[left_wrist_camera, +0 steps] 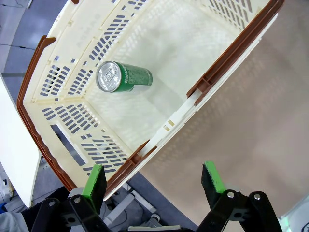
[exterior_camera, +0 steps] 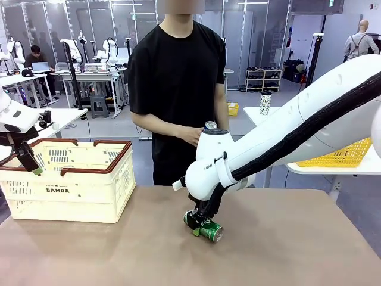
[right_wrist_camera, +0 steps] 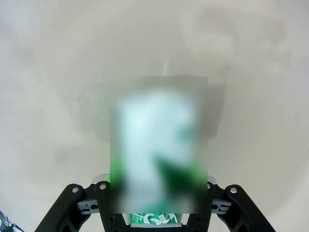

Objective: Place the drinks into the Shopping basket.
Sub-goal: Pick up one drink and place it into the Shopping basket.

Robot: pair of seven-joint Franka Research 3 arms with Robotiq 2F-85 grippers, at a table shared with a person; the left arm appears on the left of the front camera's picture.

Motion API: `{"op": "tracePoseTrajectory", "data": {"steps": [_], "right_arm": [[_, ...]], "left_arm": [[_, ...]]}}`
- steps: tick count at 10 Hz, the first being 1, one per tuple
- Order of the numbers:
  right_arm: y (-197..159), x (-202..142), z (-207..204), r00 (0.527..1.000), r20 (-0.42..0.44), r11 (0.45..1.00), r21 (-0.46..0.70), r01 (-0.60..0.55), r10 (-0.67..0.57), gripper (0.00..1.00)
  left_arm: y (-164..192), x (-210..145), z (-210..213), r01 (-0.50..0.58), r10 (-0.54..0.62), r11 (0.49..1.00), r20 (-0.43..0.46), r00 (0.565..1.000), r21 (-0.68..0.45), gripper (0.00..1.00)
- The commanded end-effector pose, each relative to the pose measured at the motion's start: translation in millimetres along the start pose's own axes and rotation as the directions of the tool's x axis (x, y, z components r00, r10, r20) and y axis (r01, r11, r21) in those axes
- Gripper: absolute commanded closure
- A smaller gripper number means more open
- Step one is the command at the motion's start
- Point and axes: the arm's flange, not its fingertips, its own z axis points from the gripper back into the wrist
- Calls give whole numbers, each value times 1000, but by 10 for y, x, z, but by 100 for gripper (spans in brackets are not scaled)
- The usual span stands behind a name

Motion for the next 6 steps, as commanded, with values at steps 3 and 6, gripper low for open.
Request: {"op": "tracePoseTrajectory", "data": {"steps": [3,6], "right_arm": [[7,-16,100,1000,-10,999,-35,-26,25,2],[84,-95,400,997,-8,993,-92,-75,75,0]], "left_arm": [[-1,-5,9,-16,16,1000,-4,1000,4,0],[-1,-5,9,-16,16,1000,-4,1000,4,0]]}}
